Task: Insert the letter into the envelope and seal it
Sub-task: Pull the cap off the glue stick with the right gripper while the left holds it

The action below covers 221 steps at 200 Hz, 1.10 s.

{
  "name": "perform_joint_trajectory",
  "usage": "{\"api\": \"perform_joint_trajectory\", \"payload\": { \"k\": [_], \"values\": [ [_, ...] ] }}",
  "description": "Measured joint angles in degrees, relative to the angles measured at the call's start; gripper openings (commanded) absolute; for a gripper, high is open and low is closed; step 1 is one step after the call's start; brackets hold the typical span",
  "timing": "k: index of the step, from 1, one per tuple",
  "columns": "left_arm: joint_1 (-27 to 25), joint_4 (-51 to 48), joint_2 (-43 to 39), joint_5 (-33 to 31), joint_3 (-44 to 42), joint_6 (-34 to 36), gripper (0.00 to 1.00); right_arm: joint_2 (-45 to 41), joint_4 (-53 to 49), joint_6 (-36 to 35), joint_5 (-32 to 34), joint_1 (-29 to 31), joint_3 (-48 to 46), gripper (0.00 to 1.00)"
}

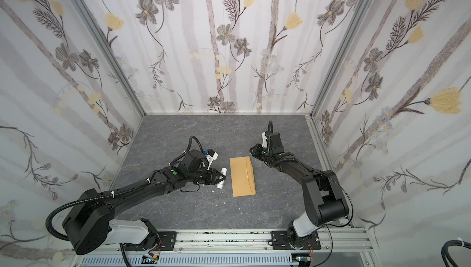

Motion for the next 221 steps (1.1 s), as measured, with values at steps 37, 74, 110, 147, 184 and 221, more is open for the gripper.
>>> {"api": "perform_joint_trajectory", "payload": {
  "k": [37,74,110,147,184,221],
  "values": [
    [0.15,0.02,2.47,-0.44,1.77,0.17,0.00,0.00,-7.89,-2.49,3.74,-2.82,-1.20,0.11],
    [1.27,0.07,4.07,-0.37,3.28,1.14,0.00,3.34,-15.80,-3.56,8.37,-3.02,2.14,0.15],
    [4.00,0.20,4.09,0.57,3.48,1.51,0.00,7.21,-22.43,-4.46,13.25,-3.26,7.91,0.23],
    [7.06,0.39,2.40,1.36,2.97,1.73,0.00,12.07,-27.85,-4.90,16.41,-3.26,13.27,0.24],
    [9.35,0.70,1.05,2.14,1.53,1.81,0.00,15.19,-31.87,-5.33,18.51,-3.23,16.26,0.30],
    [10.88,1.16,1.03,2.80,0.26,1.99,0.00,17.66,-33.97,-5.73,20.24,-2.67,18.27,0.34]
  ]
}}
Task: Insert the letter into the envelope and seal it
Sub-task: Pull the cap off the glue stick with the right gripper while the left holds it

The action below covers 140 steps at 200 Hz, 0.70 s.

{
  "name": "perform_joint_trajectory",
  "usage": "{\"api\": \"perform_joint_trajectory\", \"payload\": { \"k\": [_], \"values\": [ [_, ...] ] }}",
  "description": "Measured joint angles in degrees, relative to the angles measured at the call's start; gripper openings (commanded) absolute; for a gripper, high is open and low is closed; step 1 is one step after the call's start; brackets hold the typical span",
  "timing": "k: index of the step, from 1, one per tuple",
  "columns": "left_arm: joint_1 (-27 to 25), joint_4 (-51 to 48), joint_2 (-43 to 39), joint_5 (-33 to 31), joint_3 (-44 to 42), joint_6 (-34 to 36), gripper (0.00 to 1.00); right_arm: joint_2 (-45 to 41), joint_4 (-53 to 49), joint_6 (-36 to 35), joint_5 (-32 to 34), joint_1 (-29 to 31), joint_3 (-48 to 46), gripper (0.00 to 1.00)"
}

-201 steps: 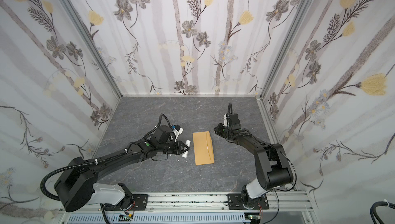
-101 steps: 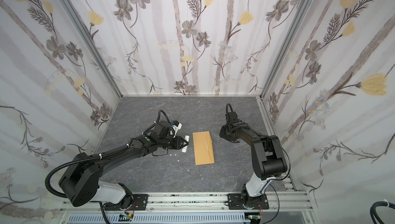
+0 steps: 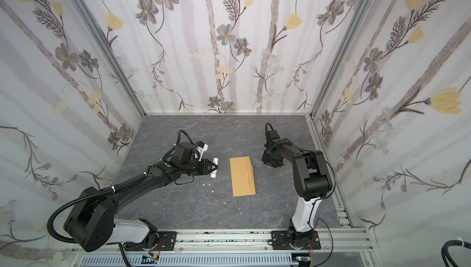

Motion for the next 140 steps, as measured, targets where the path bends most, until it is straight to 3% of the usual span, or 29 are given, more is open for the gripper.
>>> {"api": "perform_joint_trajectory", "payload": {
  "k": [140],
  "values": [
    [1.53,1.22,-2.21,1.03,-2.58,-0.07,0.00,-1.95,-2.64,0.00,2.10,0.20,2.29,0.48]
  ]
}}
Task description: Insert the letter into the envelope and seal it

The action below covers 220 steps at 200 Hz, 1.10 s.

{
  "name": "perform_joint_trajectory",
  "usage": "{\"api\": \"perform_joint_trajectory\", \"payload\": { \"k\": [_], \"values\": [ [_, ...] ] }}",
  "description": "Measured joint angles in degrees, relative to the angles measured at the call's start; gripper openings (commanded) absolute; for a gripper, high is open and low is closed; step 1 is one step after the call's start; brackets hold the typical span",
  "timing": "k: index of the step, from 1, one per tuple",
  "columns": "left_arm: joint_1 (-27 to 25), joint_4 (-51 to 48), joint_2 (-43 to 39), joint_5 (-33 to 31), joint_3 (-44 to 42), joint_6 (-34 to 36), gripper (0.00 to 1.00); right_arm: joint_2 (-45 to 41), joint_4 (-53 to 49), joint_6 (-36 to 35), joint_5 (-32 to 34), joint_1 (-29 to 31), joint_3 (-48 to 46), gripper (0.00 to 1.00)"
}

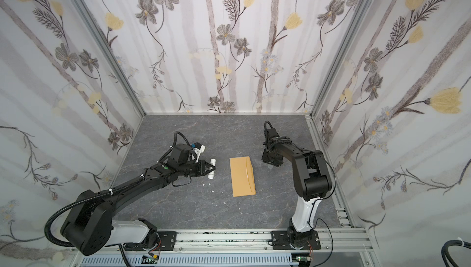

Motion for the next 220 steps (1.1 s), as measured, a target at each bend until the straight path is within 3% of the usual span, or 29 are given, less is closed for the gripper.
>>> {"api": "perform_joint_trajectory", "payload": {
  "k": [67,99,126,160,198,220],
  "values": [
    [0.00,0.72,-2.45,-0.46,-0.28,-0.79,0.00,-6.56,-0.68,-0.20,1.40,-1.27,-1.62,0.47],
    [0.00,1.33,-2.99,-3.02,0.98,-3.41,0.00,-16.72,1.05,-1.14,-0.94,1.09,-5.16,0.47],
    [0.00,3.69,-1.57,-6.75,4.17,-9.25,0.00,-28.33,5.14,-1.49,-3.34,8.33,-9.55,0.46],
    [-0.24,7.78,-0.20,-11.06,5.68,-19.69,0.00,-37.13,14.32,-0.42,-0.66,23.21,-16.55,0.46],
    [-2.43,13.70,-1.14,-15.19,1.46,-32.63,0.00,-37.75,25.53,0.87,8.55,36.46,-21.20,0.48],
    [-4.96,16.00,-2.62,-17.86,0.96,-38.27,0.00,-34.53,31.28,0.20,10.78,39.28,-21.16,0.48]
  ]
}}
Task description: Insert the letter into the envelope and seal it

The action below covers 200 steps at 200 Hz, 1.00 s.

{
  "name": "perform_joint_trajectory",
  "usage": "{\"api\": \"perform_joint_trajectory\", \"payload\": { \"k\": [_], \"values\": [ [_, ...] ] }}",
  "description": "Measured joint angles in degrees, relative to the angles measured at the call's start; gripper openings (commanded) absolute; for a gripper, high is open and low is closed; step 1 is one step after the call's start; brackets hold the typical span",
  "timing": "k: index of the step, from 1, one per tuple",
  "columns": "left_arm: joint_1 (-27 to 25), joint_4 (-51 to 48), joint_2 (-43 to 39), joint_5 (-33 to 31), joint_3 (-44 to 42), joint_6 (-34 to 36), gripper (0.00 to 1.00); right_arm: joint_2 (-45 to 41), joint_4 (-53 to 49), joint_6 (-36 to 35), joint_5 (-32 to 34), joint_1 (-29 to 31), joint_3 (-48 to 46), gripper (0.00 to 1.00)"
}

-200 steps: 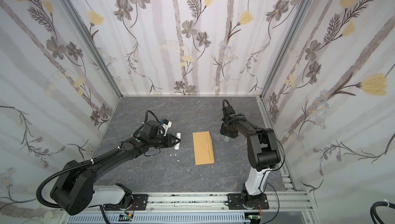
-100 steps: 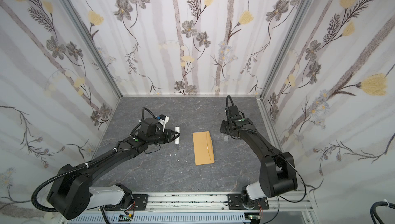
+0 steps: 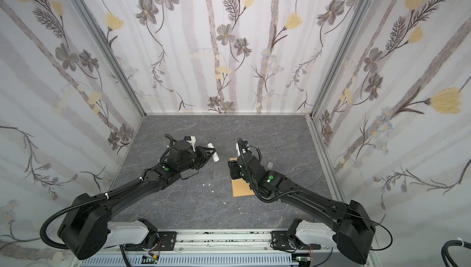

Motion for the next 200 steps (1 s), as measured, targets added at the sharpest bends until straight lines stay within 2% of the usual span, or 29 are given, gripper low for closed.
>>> {"api": "perform_joint_trajectory", "payload": {
  "k": [43,68,107,146,168,200],
  "values": [
    [-2.78,1.29,-1.01,-5.33,-0.94,-7.85,0.00,5.51,5.42,-2.10,1.03,4.20,2.95,0.47],
    [-3.65,1.55,-0.39,-6.82,-0.79,-10.32,0.00,6.27,7.06,-3.08,1.64,4.42,3.32,0.42],
    [-4.04,2.40,0.81,-7.23,0.61,-11.32,0.00,7.13,7.78,-4.74,1.77,4.55,4.42,0.28],
    [-4.20,3.32,1.40,-6.27,0.87,-11.87,0.00,7.58,8.57,-5.33,-0.04,3.89,4.79,0.23],
    [-4.13,4.13,2.23,-5.84,1.36,-11.87,0.00,7.52,9.42,-5.35,-1.07,3.04,4.46,0.14],
    [-4.09,4.70,3.28,-4.68,1.66,-11.91,0.00,6.64,9.42,-5.35,-3.76,1.57,3.56,0.07]
  ]
}}
